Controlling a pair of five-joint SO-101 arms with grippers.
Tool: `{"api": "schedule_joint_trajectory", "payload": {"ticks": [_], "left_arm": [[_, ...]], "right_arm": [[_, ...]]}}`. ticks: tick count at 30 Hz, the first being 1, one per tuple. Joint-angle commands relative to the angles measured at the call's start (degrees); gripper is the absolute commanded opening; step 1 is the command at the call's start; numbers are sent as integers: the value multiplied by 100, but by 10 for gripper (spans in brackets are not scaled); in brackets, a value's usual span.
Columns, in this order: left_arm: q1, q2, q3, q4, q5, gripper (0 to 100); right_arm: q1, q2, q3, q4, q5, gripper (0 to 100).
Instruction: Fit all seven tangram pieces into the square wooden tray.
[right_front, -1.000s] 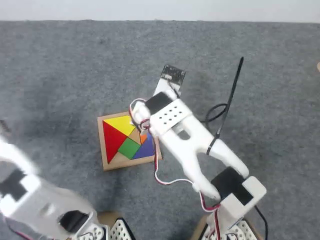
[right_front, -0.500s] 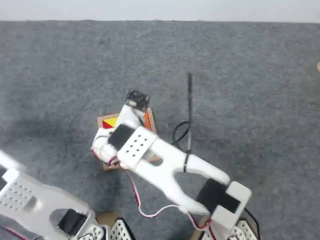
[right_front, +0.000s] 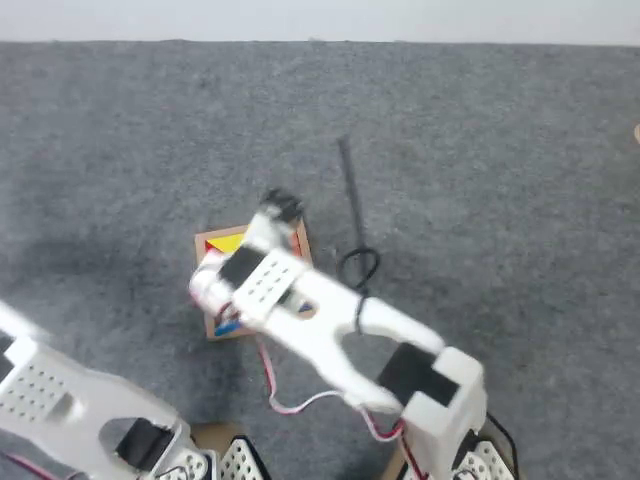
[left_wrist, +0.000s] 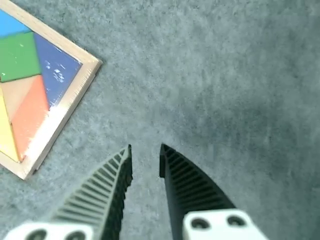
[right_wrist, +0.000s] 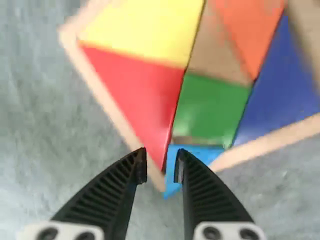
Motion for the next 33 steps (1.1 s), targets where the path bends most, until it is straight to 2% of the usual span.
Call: {"api": "schedule_joint_trajectory", "payload": {"ticks": [1, 5, 9, 12, 15, 18, 22, 26, 33], "left_arm": [[334, -229, -374, 747, -466, 93], [809, -844, -857, 1635, -563, 91], [1512, -1697, -954, 2303, -765, 91], [2119, -2558, 22, 2286, -1011, 91], [3051, -3675, 1807, 2277, -1538, 91], [4316, -5125, 3969, 2189, -2040, 90], [5670, -7262, 6791, 1363, -2444, 90], [5943, -8193, 8259, 888, -2435, 90], [5978, -7780, 8523, 334, -2637, 90]], "right_arm": [[875, -1103, -246, 356, 325, 87], [1912, -2466, -369, 1077, 2347, 87], [3020, -3908, -290, 2132, 5398, 87], [3714, -4769, 141, 2870, 7710, 87], [3952, -5323, 1459, 3081, 8835, 87], [4084, -5736, 3490, 2264, 9407, 87], [4382, -6404, 5697, 541, 9662, 87], [4567, -7134, 6787, 48, 9618, 87], [4813, -8048, 7358, -13, 9635, 87]]}}
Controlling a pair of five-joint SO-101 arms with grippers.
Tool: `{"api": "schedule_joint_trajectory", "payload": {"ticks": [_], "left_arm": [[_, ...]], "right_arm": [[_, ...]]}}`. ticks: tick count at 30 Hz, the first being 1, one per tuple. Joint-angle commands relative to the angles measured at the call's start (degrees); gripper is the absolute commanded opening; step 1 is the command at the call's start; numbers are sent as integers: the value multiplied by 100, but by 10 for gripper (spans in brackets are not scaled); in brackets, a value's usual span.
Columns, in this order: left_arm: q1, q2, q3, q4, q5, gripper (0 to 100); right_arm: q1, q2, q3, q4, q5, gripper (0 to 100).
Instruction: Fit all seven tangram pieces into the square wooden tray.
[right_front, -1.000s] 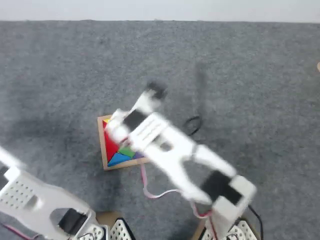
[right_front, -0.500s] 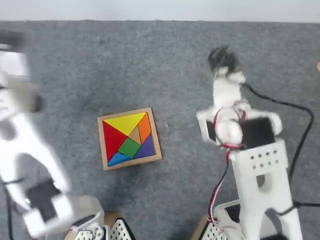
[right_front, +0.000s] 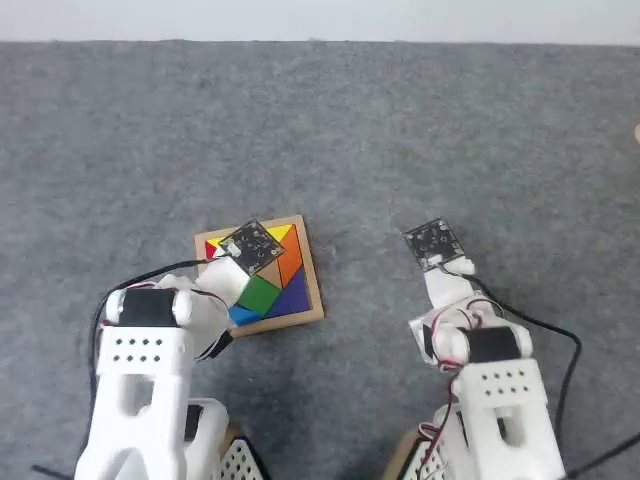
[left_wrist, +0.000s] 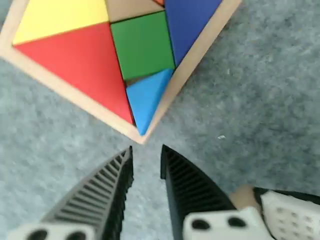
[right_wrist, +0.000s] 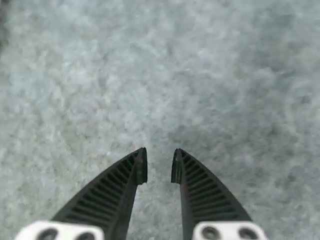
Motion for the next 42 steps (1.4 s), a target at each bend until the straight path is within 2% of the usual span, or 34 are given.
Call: {"api": "schedule_joint_trajectory", "payload": {"ticks": [1, 11, 20, 22, 28, 34, 37, 42], "left_arm": [[53, 299, 22, -475, -105, 90], [35, 2031, 57, -1802, -70, 90], [9, 2875, 40, -2462, -70, 90], [9, 2884, -92, -2365, -70, 90], [53, 2884, -1174, -1310, -79, 90], [53, 2936, -1604, -791, -88, 90], [53, 2945, -1446, -888, -97, 90], [53, 2936, -945, -1521, -88, 90]], "right_arm": [[75, -382, 62, -101, 62, 87], [57, -233, 70, -145, 62, 87], [57, -224, 70, -145, 53, 87], [57, -224, 88, -198, 53, 87], [57, -224, 97, -215, 53, 87], [57, -224, 97, -215, 53, 87], [57, -224, 97, -215, 53, 87], [57, -224, 97, -215, 53, 88]]}}
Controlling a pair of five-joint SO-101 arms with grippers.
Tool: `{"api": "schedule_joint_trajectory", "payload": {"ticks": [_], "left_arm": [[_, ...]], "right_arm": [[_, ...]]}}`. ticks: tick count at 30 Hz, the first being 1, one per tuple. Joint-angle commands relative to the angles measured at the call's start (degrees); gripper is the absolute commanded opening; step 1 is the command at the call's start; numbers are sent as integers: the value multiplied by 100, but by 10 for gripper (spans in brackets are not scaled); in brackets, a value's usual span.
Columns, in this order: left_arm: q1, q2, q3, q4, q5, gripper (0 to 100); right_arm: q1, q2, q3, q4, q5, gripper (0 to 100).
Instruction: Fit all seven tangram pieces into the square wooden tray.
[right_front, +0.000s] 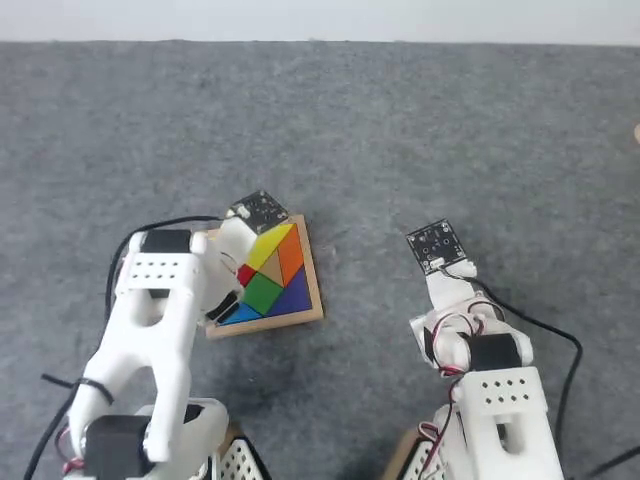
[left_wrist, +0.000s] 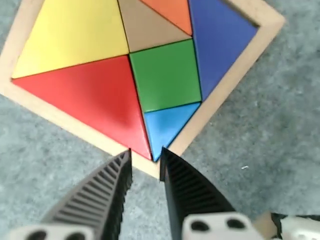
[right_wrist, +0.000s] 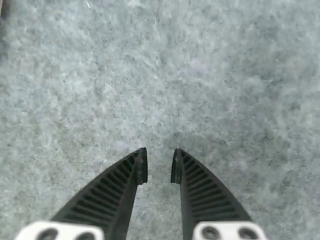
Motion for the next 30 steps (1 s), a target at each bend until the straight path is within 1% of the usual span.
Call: {"api": "schedule_joint_trajectory", "payload": {"ticks": [1, 3, 5, 6, 8, 10, 12, 14, 16, 19, 22, 26, 28, 30], "left_arm": [[35, -44, 277, -554, -9, 90], [18, -141, 242, -703, 185, 79], [35, -510, 224, -923, 730, 44], [44, -826, 295, -993, 862, 36], [123, -1591, 576, -1160, 1055, 44], [185, -2330, 910, -1389, 1556, 53], [220, -2875, 1218, -1565, 2066, 55], [229, -3165, 1429, -1618, 2365, 55], [193, -3288, 1587, -1758, 2418, 51], [211, -3367, 1824, -1934, 2444, 47], [185, -3376, 2141, -2224, 2673, 10], [185, -3376, 2703, -2804, 2743, 12], [220, -3376, 2932, -3244, 2760, 12], [220, -3376, 3064, -3596, 2936, 13]], "right_arm": [[66, 40, -62, -84, 53, 88], [101, -13, -88, -48, 53, 87], [251, -66, -220, 92, 88, 87], [400, -145, -334, 207, 88, 87], [760, -400, -448, 303, 70, 87], [945, -708, -413, 347, 62, 86], [954, -1033, -193, 365, 88, 86], [963, -1341, 18, 391, 97, 85], [1007, -1675, 220, 418, 105, 69], [1103, -2255, 448, 637, 70, 11], [1473, -2958, 756, 743, 53, 7], [1824, -3996, 1530, 673, 88, 7], [1991, -4057, 1785, 444, 97, 7], [2167, -3829, 1908, 391, 97, 7]]}}
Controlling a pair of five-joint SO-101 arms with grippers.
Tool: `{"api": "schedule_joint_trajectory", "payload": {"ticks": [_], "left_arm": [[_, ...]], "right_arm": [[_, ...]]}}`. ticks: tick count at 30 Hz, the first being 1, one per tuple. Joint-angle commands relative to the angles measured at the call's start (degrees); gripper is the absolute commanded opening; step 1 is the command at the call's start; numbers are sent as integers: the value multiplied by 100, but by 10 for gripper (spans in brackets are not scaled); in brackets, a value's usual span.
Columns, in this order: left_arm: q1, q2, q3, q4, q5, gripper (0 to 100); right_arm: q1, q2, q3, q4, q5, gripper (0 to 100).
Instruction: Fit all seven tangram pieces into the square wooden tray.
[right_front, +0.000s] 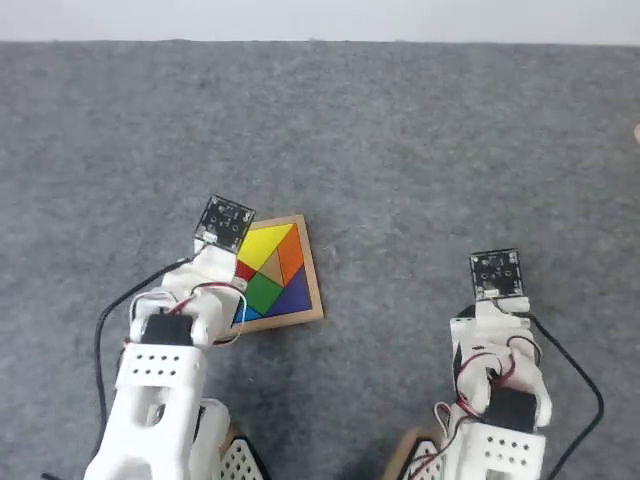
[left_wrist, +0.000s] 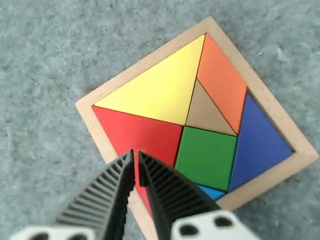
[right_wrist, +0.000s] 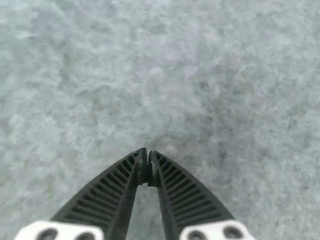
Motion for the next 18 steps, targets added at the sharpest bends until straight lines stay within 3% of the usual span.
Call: {"api": "schedule_joint_trajectory", "payload": {"ticks": [1, 18], "left_arm": [[26, -141, 198, -809, 316, 13], [35, -123, 611, -1108, 360, 13]], "right_arm": [[321, 163, 114, -163, 70, 7], [620, 259, 123, 330, 62, 9]]}}
